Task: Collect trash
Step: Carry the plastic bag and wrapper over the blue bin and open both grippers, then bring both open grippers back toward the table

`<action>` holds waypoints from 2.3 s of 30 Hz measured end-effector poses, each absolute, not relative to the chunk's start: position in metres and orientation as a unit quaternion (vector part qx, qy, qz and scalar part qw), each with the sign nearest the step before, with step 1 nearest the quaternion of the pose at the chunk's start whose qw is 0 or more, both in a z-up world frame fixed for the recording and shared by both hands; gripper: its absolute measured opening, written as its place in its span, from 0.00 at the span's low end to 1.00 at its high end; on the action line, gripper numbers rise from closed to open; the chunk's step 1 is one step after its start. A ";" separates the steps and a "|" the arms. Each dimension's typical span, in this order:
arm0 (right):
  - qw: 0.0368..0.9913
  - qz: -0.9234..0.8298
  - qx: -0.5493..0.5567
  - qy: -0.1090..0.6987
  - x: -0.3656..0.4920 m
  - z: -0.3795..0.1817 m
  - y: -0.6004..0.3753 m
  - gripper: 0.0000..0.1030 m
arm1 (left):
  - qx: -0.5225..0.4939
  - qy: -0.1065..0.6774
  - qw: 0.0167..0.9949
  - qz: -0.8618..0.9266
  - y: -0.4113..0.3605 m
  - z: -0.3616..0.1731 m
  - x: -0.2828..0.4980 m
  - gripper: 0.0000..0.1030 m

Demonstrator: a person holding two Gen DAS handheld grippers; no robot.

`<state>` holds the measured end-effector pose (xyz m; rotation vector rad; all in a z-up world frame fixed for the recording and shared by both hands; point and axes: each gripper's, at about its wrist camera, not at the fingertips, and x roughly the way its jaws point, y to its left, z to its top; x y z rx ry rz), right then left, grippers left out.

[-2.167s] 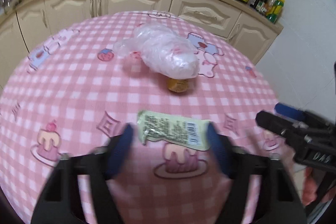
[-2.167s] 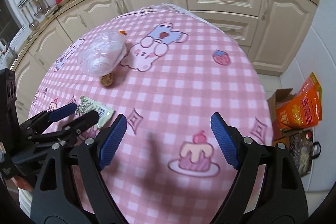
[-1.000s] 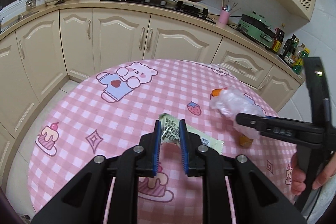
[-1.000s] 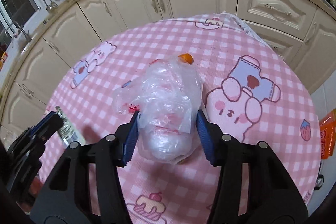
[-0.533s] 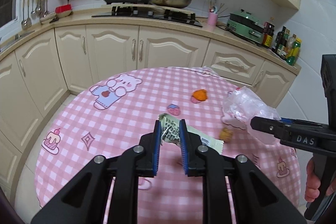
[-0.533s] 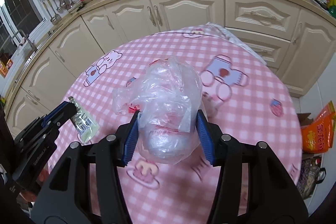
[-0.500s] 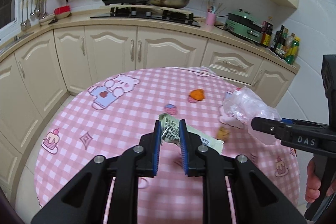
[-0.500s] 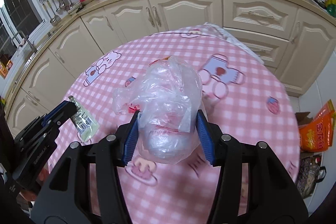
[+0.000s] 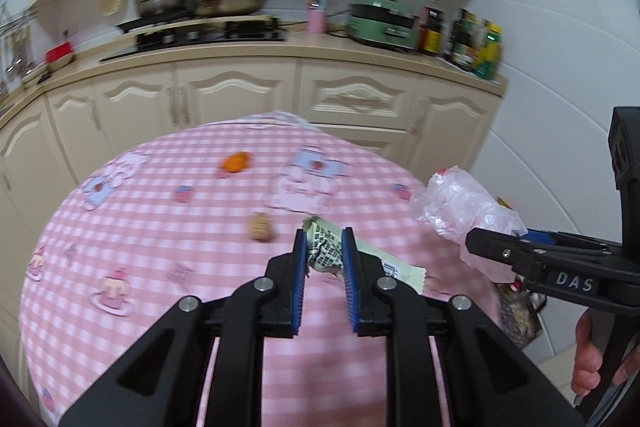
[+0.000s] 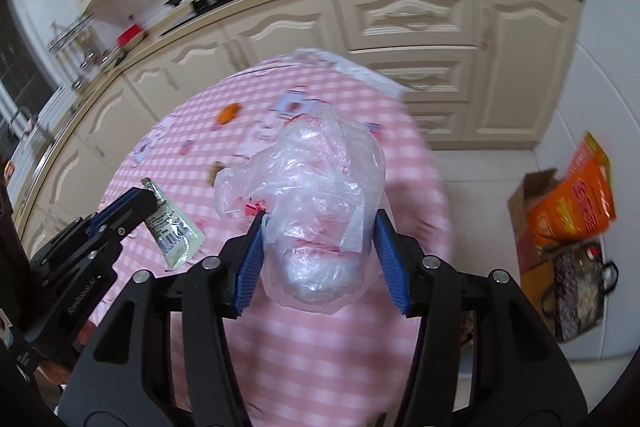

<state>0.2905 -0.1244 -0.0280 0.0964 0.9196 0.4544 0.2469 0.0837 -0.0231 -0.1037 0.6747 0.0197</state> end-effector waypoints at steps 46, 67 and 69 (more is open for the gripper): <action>0.825 0.016 0.165 0.540 0.255 -0.151 -0.376 0.71 | 0.077 0.448 0.877 -0.155 -0.174 -0.119 0.289 0.44; 0.858 0.072 0.130 0.492 0.268 -0.086 -0.299 0.72 | 0.026 0.394 0.910 -0.125 -0.095 -0.063 0.272 0.51; 0.860 0.083 0.124 0.487 0.269 -0.078 -0.283 0.72 | 0.017 0.391 0.913 -0.114 -0.080 -0.059 0.271 0.51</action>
